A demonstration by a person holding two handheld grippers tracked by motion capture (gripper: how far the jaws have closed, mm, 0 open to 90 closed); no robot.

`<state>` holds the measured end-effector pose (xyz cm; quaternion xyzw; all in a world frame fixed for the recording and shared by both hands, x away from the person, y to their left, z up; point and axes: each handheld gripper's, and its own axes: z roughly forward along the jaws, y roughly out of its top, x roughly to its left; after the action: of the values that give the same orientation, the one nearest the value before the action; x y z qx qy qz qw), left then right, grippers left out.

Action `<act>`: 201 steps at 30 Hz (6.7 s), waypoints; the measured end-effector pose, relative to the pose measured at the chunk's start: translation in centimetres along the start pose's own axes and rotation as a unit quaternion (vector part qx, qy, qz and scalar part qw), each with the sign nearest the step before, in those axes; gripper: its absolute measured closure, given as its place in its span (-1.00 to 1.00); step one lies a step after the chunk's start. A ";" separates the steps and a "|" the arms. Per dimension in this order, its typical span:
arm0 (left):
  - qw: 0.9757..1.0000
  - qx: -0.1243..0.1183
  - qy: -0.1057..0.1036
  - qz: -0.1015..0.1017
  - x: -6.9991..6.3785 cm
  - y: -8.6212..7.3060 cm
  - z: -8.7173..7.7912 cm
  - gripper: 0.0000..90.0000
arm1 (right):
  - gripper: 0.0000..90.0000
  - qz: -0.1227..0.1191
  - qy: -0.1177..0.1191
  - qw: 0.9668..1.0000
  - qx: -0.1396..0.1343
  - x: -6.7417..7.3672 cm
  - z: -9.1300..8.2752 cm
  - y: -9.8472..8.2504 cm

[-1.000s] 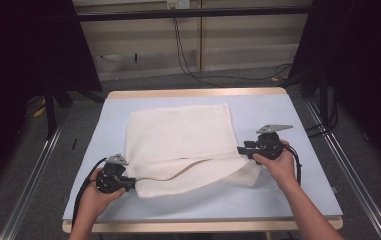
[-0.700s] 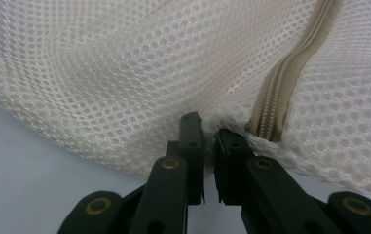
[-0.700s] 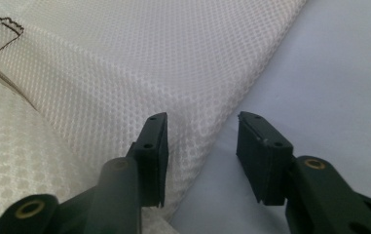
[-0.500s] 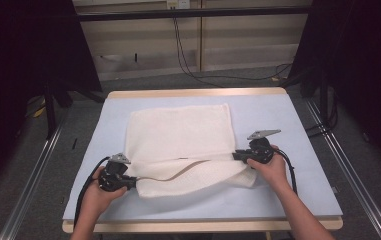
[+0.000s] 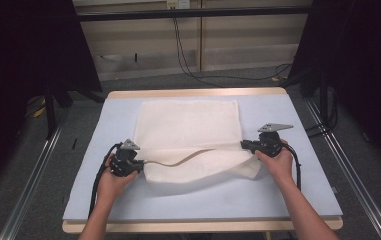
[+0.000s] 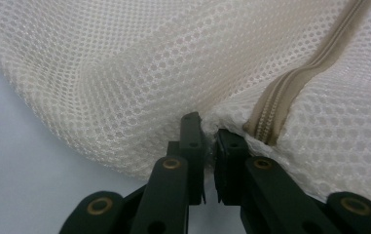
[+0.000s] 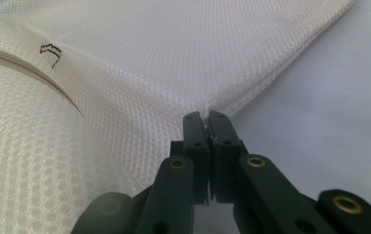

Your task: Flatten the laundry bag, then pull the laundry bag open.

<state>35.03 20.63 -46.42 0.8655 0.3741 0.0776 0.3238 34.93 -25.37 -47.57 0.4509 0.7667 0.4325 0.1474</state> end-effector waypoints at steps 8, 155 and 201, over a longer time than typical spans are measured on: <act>1.000 -0.002 -0.021 -0.001 0.6 -0.3 -0.2 0.86 | 0.81 0.019 0.004 1.000 -0.003 0.1 -1.0 -0.9; 0.988 -0.041 0.012 -0.151 2.3 -1.5 -3.6 0.07 | 0.06 -0.022 -0.004 1.000 0.017 3.9 -2.6 -2.0; 0.982 -0.019 -0.120 -0.143 -7.7 3.1 -0.6 -0.04 | 1.00 -0.074 0.034 0.995 0.049 7.8 -7.0 -6.0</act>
<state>31.23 13.94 -43.20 0.7998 0.4507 -0.0665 0.3909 22.95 -24.03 -46.97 0.3846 0.8230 0.3970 0.1305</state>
